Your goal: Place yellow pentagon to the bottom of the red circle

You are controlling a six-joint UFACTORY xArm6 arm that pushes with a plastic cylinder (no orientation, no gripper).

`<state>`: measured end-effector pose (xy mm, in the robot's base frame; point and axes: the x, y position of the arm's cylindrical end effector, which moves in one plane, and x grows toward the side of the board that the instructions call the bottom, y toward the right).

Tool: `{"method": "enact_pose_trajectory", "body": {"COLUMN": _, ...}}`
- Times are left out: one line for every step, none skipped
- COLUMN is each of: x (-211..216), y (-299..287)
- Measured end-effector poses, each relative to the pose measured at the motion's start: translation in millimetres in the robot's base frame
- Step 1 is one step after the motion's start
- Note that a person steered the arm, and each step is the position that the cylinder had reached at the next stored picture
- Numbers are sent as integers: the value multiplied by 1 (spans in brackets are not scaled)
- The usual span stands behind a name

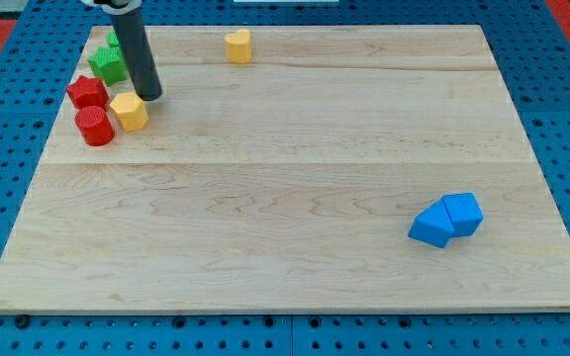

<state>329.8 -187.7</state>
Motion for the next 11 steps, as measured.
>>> {"method": "enact_pose_trajectory", "body": {"x": -1, "y": -7}}
{"method": "enact_pose_trajectory", "body": {"x": 34, "y": -2}}
{"method": "enact_pose_trajectory", "body": {"x": 63, "y": 2}}
{"method": "enact_pose_trajectory", "body": {"x": 81, "y": 23}}
{"method": "enact_pose_trajectory", "body": {"x": 107, "y": 20}}
{"method": "enact_pose_trajectory", "body": {"x": 93, "y": 29}}
{"method": "enact_pose_trajectory", "body": {"x": 64, "y": 16}}
{"method": "enact_pose_trajectory", "body": {"x": 77, "y": -22}}
{"method": "enact_pose_trajectory", "body": {"x": 98, "y": -31}}
{"method": "enact_pose_trajectory", "body": {"x": 106, "y": 6}}
{"method": "enact_pose_trajectory", "body": {"x": 141, "y": 1}}
